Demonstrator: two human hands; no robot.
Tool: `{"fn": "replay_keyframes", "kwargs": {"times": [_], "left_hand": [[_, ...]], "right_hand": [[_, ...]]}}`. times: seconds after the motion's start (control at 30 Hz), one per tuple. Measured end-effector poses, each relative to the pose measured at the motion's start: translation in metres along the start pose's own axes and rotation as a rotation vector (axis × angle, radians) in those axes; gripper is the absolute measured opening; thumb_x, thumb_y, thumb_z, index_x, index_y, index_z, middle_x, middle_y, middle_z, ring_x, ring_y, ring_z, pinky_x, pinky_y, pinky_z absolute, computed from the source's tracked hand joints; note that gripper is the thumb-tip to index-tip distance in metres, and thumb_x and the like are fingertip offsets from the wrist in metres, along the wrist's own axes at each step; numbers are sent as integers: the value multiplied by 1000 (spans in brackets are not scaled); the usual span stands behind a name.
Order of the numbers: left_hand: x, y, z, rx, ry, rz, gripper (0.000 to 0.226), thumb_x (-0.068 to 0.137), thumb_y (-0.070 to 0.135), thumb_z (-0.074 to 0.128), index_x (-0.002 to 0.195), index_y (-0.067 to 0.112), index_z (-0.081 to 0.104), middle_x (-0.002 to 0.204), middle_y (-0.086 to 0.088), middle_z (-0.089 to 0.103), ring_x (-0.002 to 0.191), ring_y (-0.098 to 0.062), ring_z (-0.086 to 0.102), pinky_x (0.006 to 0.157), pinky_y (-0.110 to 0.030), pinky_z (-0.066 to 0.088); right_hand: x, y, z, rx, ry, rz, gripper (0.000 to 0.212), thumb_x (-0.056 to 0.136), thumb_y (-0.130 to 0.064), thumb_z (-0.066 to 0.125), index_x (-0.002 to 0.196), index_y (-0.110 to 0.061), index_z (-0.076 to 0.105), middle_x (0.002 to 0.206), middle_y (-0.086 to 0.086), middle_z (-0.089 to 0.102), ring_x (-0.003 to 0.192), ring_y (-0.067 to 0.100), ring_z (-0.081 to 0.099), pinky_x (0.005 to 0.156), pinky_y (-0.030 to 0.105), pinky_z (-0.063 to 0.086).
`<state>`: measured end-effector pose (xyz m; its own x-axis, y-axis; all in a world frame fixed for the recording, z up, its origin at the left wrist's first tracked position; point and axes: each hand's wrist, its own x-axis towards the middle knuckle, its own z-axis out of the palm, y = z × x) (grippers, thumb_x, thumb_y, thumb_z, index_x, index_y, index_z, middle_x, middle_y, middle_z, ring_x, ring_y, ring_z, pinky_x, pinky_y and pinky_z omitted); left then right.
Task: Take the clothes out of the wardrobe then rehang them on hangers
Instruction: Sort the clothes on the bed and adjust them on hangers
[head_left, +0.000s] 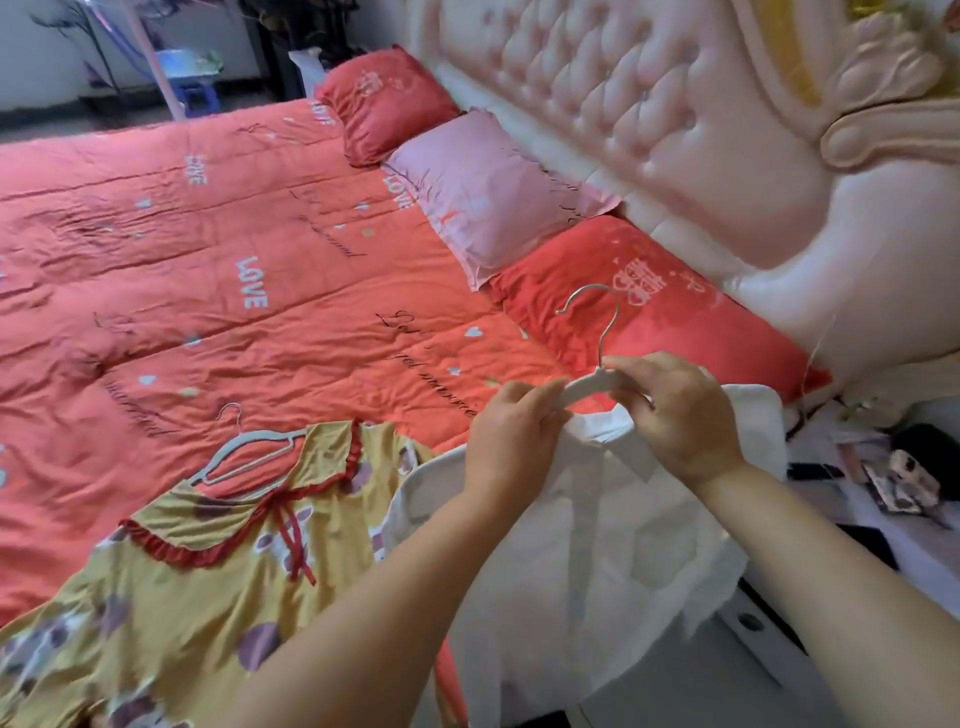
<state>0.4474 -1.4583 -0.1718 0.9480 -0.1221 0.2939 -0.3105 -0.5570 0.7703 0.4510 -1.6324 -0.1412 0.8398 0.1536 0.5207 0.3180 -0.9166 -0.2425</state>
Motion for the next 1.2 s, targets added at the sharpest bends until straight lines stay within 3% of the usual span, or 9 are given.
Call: {"fn": "replay_keyframes", "kwargs": {"times": [0.13,0.33,0.5,0.67,0.8,0.9,1.13,1.2], "left_hand": [[56,-49,26,67,-12,-152,36,81,20,63,117,21,65,98,-8,62,82,-31,62,72,-35,49],[111,-117,57,155,-91,-373,42,87,18,60,128,21,56,115,-11,58,104,-30,56,83,-35,43],[121,-169,68,197,-110,-499,52,79,15,48,131,12,53,128,-12,54,115,-30,53,94,-35,42],[104,-214,76,352,-215,-678,58,87,14,60,141,19,39,144,-11,37,130,-28,37,103,-34,33],[87,-230,77,388,-226,-789,57,88,21,59,141,19,37,144,-7,36,133,-23,33,104,-36,33],[76,-231,75,385,-208,-815,56,87,20,60,139,20,40,139,-7,41,127,-25,39,102,-37,35],[61,-213,48,369,-138,-795,50,85,16,60,134,14,48,133,-7,48,123,-27,45,99,-37,38],[54,-204,31,379,-88,-776,44,82,16,58,125,9,56,125,-12,55,114,-32,52,93,-43,44]], "right_hand": [[53,39,75,117,-112,3,31,73,-24,61,101,-16,72,84,4,69,75,27,65,69,31,41],[103,85,188,251,-300,-24,38,78,-35,47,100,-18,72,82,3,69,75,28,64,69,35,44],[118,106,275,247,-460,52,32,76,-27,55,102,-19,71,87,7,69,83,31,63,74,39,43],[107,118,341,92,-593,154,42,71,-10,71,112,-11,66,102,19,62,94,41,56,82,46,43],[78,115,358,106,-800,145,41,76,-12,64,116,-12,63,104,17,60,100,40,53,87,46,42],[56,108,352,160,-834,119,37,71,-6,70,107,-7,66,97,18,63,95,41,57,84,46,45],[42,68,318,226,-882,101,37,73,-1,68,109,-5,66,105,15,62,101,40,54,87,45,44],[47,54,308,228,-887,67,38,73,-1,68,111,-6,65,109,16,60,103,39,53,90,46,42]]}}
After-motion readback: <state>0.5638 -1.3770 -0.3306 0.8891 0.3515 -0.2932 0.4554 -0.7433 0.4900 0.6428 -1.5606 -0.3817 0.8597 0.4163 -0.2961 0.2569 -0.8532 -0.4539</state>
